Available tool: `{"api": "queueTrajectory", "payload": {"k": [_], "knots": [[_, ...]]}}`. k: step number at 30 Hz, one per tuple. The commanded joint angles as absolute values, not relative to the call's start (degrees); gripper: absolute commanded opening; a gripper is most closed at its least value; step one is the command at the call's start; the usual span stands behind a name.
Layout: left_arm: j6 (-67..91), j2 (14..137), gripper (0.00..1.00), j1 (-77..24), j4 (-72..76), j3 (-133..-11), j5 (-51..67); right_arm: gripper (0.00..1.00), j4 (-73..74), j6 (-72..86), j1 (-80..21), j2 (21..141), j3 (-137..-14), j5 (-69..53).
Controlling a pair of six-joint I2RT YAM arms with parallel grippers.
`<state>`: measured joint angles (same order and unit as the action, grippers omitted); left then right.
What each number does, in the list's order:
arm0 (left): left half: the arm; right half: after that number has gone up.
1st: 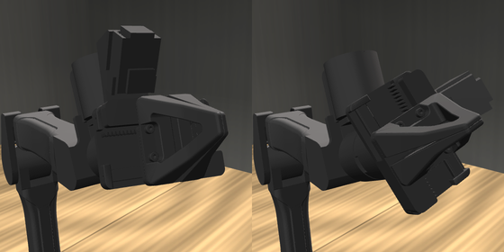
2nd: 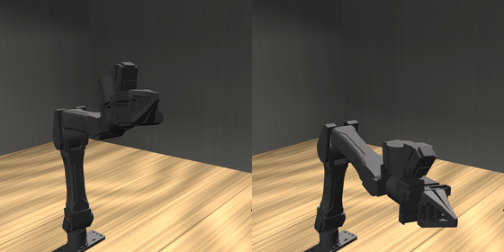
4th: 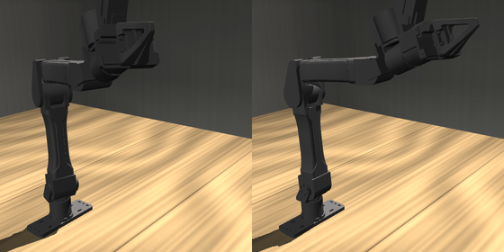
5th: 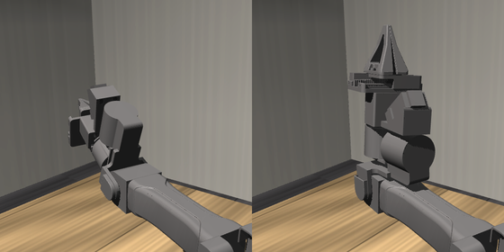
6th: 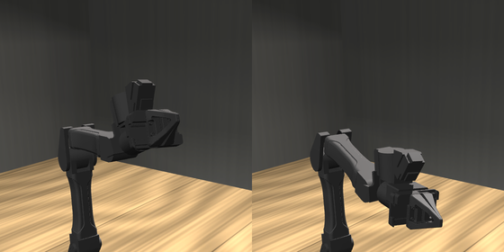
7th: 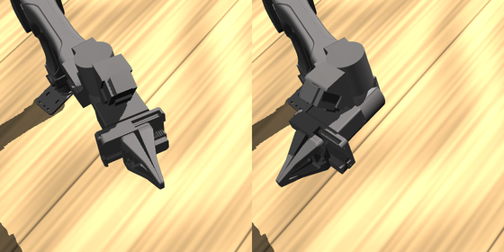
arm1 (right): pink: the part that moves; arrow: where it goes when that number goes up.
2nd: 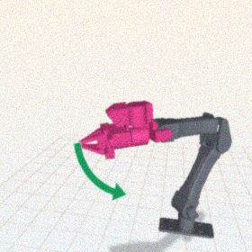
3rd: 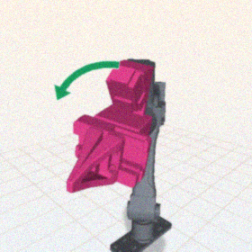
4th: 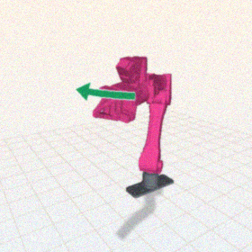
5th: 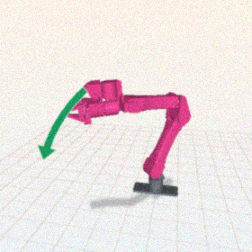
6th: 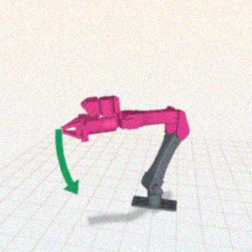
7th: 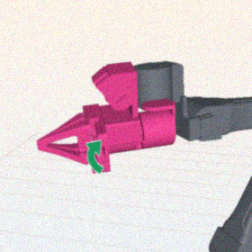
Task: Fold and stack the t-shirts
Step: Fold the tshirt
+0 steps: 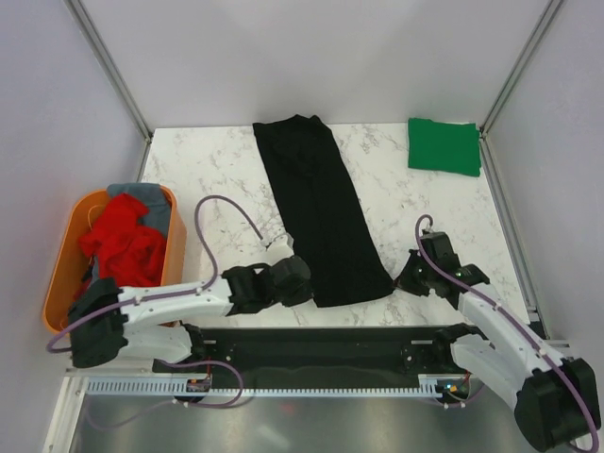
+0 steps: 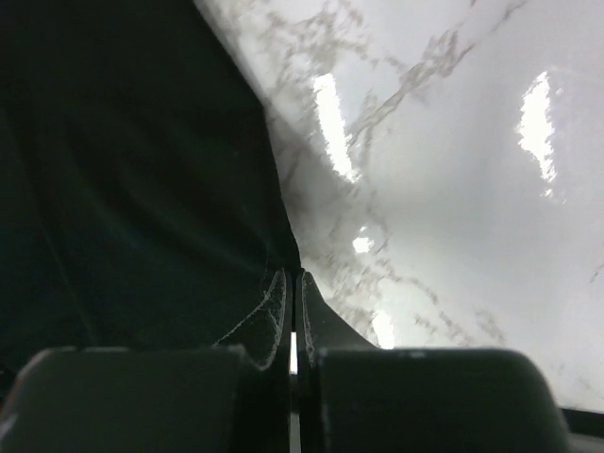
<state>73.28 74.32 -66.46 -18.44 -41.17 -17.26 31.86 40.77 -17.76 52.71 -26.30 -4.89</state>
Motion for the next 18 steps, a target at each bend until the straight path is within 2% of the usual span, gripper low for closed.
{"api": "queueTrajectory", "payload": {"k": [1,7,13,18], "knots": [[73.82,64.81,0.02,-66.62,-28.80,-43.07,-20.48,0.00,37.77,43.76,-18.28,45.81,-29.79,-10.01],[78.75,53.55,0.02,-67.14,-30.23,-35.69,-14.16,0.00,45.59,47.37,-22.84,35.88,-29.79,-12.22],[79.89,52.29,0.02,-69.87,-34.54,-35.42,-9.67,0.00,49.83,49.66,-24.61,29.80,-30.41,-16.08],[77.44,56.50,0.02,-69.87,-39.87,-41.73,-14.65,0.00,46.77,47.56,-24.78,36.35,-36.64,-14.95]]}}
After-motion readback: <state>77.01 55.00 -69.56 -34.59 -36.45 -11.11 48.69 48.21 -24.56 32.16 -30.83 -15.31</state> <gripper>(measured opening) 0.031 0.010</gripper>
